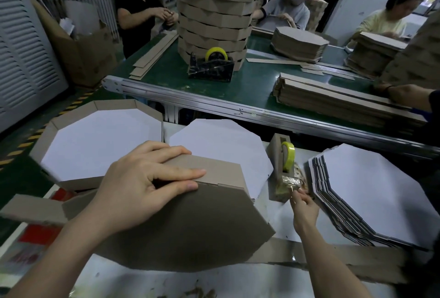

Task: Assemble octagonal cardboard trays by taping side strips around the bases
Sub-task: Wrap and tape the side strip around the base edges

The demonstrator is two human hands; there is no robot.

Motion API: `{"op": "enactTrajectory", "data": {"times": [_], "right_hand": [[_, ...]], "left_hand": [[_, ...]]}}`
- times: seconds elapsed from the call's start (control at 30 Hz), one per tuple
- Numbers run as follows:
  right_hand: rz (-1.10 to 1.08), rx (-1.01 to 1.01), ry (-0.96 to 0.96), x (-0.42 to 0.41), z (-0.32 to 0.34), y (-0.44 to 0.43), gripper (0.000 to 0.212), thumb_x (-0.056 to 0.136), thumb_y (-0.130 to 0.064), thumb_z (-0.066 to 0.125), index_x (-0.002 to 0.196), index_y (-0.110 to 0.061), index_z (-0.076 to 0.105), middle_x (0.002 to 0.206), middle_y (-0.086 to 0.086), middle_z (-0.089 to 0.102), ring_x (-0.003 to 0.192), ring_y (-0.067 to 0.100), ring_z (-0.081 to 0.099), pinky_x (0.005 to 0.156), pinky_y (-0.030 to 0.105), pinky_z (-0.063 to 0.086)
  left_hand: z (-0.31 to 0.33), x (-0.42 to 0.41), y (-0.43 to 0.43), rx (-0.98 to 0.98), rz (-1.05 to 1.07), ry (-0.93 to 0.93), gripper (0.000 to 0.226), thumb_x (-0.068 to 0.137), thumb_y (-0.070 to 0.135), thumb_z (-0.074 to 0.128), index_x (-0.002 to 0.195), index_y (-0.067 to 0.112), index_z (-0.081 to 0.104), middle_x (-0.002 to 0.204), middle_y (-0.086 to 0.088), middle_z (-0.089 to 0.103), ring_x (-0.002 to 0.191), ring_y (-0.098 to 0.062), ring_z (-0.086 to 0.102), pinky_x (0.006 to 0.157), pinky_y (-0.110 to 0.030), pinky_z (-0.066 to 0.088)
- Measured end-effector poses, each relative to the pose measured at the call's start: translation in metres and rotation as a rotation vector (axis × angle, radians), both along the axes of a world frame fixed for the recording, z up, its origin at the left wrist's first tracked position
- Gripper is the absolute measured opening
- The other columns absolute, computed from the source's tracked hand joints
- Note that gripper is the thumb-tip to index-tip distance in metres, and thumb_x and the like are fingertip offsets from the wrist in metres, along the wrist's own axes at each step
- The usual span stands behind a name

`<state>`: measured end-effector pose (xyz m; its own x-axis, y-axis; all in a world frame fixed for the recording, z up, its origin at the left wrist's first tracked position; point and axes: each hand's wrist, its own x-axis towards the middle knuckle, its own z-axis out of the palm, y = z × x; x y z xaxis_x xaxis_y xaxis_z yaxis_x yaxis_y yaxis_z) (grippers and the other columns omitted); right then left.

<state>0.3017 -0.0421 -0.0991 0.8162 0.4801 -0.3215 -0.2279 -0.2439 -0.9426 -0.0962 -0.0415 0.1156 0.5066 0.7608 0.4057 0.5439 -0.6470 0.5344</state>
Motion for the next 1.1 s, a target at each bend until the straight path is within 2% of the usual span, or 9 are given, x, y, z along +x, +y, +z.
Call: {"op": "enactTrajectory", "data": {"times": [0.27, 0.37, 0.47, 0.57, 0.73, 0.93, 1.03, 1.07, 1.1], "right_hand": [[0.098, -0.052, -0.071, 0.018, -0.001, 0.001, 0.022, 0.091, 0.001, 0.064, 0.07, -0.003, 0.057, 0.128, 0.018, 0.061, 0.1, 0.022, 0.059, 0.086, 0.029, 0.043], [0.093, -0.092, -0.072, 0.023, 0.0, -0.002, 0.021, 0.092, -0.001, 0.065, 0.072, -0.003, 0.057, 0.119, 0.026, 0.064, 0.083, 0.02, 0.059, 0.078, 0.03, 0.048], [0.168, -0.16, -0.068, 0.02, -0.004, -0.009, 0.017, 0.095, -0.007, 0.064, 0.079, -0.001, 0.062, 0.112, 0.029, 0.063, 0.08, 0.02, 0.056, 0.092, 0.042, 0.052], [0.31, -0.202, -0.14, 0.001, 0.007, -0.005, 0.012, 0.095, -0.014, 0.064, 0.087, -0.005, 0.066, 0.105, 0.021, 0.065, 0.083, 0.02, 0.059, 0.087, 0.043, 0.055], [0.556, -0.177, -0.267, -0.058, 0.065, 0.025, 0.012, 0.097, -0.012, 0.061, 0.102, -0.006, 0.07, 0.091, 0.013, 0.068, 0.075, 0.018, 0.06, 0.066, 0.028, 0.051], [0.764, -0.008, -0.429, -0.139, 0.174, 0.04, 0.023, 0.097, -0.018, 0.062, 0.118, -0.013, 0.07, 0.083, 0.001, 0.073, 0.065, 0.009, 0.062, 0.055, 0.019, 0.05], [0.866, 0.029, -0.327, -0.173, 0.223, 0.031, 0.06, 0.094, -0.017, 0.067, 0.147, -0.022, 0.041, 0.084, 0.004, 0.077, 0.051, 0.008, 0.05, 0.049, 0.02, 0.044], [0.91, 0.051, -0.255, -0.184, 0.237, 0.026, 0.067, 0.093, -0.014, 0.067, 0.151, -0.024, 0.034, 0.086, 0.006, 0.077, 0.049, 0.009, 0.045, 0.048, 0.021, 0.041], [0.942, 0.086, -0.194, -0.193, 0.248, 0.02, 0.062, 0.092, -0.011, 0.067, 0.146, -0.027, 0.04, 0.09, 0.009, 0.077, 0.047, 0.009, 0.04, 0.046, 0.021, 0.037]], "left_hand": [[0.0, 0.002, 0.0, 0.009, -0.002, 0.013, 0.023, 0.076, 0.069, 0.045, 0.096, 0.072, 0.058, 0.117, 0.045, 0.044, 0.111, 0.009, 0.042, 0.08, -0.025, 0.044], [0.0, 0.002, 0.0, 0.012, -0.003, 0.008, 0.023, 0.076, 0.07, 0.045, 0.095, 0.075, 0.055, 0.116, 0.047, 0.043, 0.112, 0.012, 0.039, 0.081, -0.019, 0.04], [0.0, 0.001, 0.0, -0.001, 0.001, 0.002, 0.023, 0.075, 0.072, 0.043, 0.095, 0.077, 0.053, 0.116, 0.048, 0.042, 0.113, 0.011, 0.04, 0.083, -0.024, 0.043], [0.0, 0.002, 0.001, 0.0, 0.002, 0.016, 0.023, 0.077, 0.071, 0.043, 0.096, 0.074, 0.056, 0.118, 0.046, 0.043, 0.114, 0.006, 0.043, 0.085, -0.031, 0.047], [-0.003, -0.004, 0.002, -0.007, -0.007, 0.022, 0.02, 0.076, 0.073, 0.039, 0.092, 0.08, 0.049, 0.115, 0.05, 0.039, 0.114, 0.006, 0.041, 0.083, -0.032, 0.047], [-0.009, -0.018, 0.004, 0.0, 0.017, -0.008, 0.02, 0.076, 0.074, 0.038, 0.092, 0.081, 0.048, 0.12, 0.044, 0.043, 0.117, 0.004, 0.042, 0.084, -0.029, 0.045], [-0.016, -0.03, 0.006, -0.002, 0.016, -0.006, 0.02, 0.078, 0.073, 0.036, 0.093, 0.081, 0.046, 0.125, 0.039, 0.044, 0.118, 0.003, 0.041, 0.085, -0.027, 0.042], [-0.017, -0.034, 0.008, -0.009, 0.011, -0.004, 0.02, 0.079, 0.072, 0.035, 0.094, 0.082, 0.045, 0.125, 0.039, 0.043, 0.117, 0.004, 0.039, 0.085, -0.023, 0.039], [-0.018, -0.039, 0.009, -0.017, 0.002, 0.002, 0.021, 0.08, 0.071, 0.035, 0.095, 0.083, 0.044, 0.126, 0.039, 0.041, 0.116, 0.005, 0.038, 0.085, -0.018, 0.036]]}}
